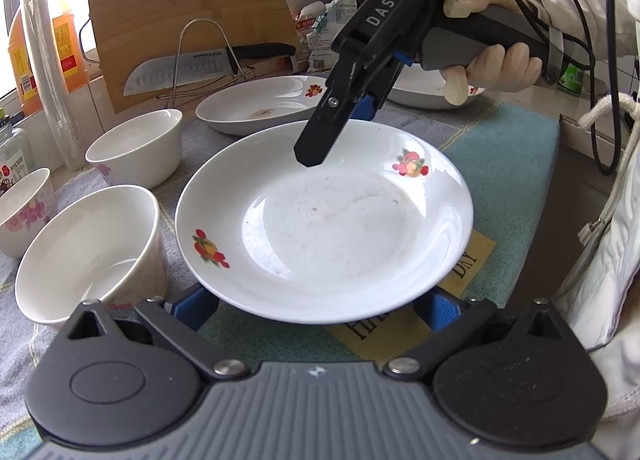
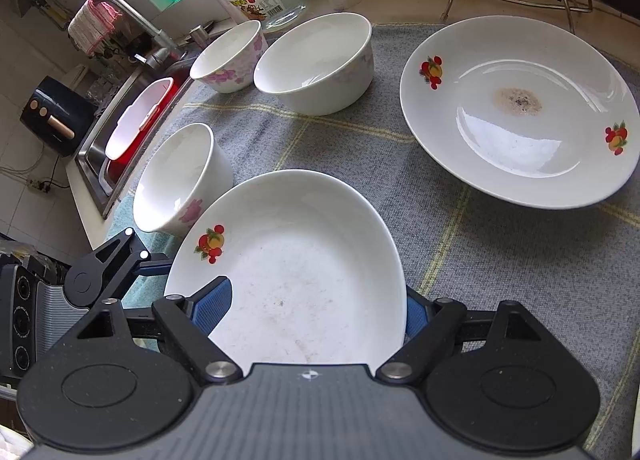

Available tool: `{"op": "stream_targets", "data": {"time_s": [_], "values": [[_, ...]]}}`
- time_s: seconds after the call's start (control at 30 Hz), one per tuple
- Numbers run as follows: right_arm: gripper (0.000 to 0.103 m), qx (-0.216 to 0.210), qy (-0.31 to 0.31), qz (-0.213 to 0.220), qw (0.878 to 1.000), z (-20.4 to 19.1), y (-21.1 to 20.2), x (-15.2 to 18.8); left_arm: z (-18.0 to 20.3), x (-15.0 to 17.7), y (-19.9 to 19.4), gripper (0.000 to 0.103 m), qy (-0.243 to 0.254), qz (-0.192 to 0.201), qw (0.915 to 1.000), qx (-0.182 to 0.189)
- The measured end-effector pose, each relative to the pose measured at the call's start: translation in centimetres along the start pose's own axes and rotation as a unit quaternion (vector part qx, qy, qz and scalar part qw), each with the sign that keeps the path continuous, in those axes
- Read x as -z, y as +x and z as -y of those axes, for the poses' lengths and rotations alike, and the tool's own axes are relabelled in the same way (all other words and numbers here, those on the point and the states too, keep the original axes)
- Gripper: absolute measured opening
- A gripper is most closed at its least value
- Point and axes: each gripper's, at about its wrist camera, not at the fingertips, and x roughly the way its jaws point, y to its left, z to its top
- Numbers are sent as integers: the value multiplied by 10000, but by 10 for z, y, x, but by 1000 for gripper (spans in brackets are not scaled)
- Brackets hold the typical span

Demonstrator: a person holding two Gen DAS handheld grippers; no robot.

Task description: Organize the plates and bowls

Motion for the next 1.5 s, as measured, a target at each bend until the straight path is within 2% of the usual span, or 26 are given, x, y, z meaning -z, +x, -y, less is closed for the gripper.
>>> {"op": "stream_targets", "data": {"time_s": [0.37, 0.7, 1.5], "values": [[89, -13, 32, 133, 9999, 4, -13, 4, -1, -12, 0, 102, 9, -1, 10000, 79], [89, 57, 173, 420, 9990, 18, -39, 10, 1, -36, 10, 102, 159, 53, 9996, 232], [90, 527, 914, 1157, 9877, 100, -118, 46, 40, -114, 74, 102, 828, 200, 9919, 946]]}}
